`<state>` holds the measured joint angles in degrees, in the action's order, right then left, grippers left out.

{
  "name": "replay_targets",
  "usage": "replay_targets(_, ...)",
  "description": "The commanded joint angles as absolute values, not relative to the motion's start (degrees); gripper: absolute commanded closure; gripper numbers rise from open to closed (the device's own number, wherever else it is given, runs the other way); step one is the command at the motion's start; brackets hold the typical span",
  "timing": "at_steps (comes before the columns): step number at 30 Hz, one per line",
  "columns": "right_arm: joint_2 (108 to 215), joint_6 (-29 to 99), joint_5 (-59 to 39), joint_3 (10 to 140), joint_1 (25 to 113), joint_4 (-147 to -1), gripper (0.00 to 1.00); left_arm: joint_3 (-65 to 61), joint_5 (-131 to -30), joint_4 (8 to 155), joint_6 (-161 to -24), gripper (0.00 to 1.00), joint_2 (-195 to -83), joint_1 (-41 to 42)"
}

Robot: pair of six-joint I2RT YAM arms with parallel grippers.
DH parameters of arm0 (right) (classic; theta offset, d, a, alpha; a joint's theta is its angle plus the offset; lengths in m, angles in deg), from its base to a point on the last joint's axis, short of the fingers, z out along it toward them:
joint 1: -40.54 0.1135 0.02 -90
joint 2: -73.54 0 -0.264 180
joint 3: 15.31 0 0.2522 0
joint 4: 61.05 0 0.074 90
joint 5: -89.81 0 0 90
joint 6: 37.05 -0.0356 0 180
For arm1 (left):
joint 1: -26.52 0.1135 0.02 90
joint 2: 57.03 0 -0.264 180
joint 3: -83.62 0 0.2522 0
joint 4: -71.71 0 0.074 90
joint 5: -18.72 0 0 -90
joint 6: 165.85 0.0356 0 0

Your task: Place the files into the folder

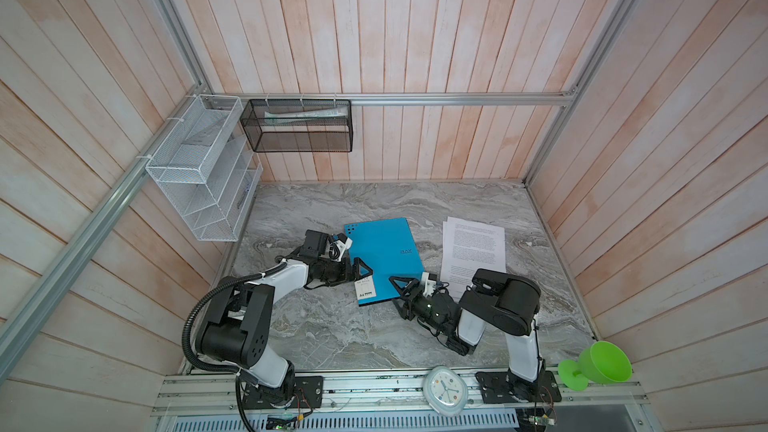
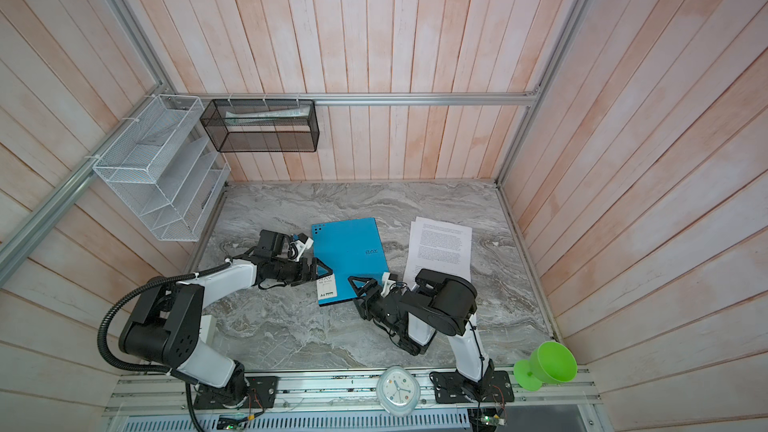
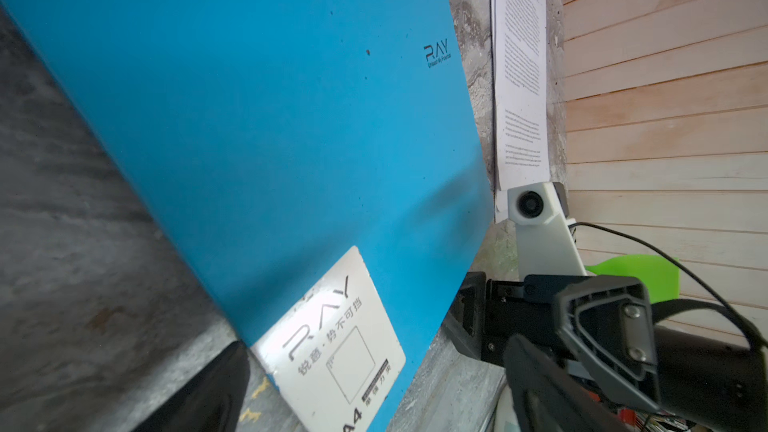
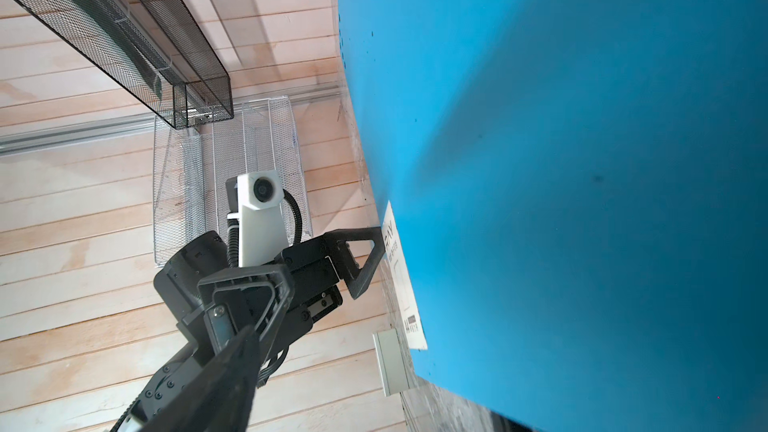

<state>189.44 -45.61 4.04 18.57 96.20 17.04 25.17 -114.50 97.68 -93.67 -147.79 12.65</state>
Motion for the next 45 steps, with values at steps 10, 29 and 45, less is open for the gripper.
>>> replay_targets(10, 187.0, -35.7, 4.0, 23.5, 95.5, 8.0, 0.6, 26.9, -117.1, 95.1, -94.3, 0.02, -144.3, 12.8)
replay_targets(29, 169.3, -5.3, 15.5, 41.1, 101.1, -45.4, 0.65, 18.9, -117.0, 103.1, -88.5, 0.0, -133.0, 14.3)
replay_targets(45, 166.9, 12.1, 24.9, 46.9, 107.0, -50.2, 0.44, 3.3, -111.3, 105.2, -90.9, 0.0, -136.6, 14.8)
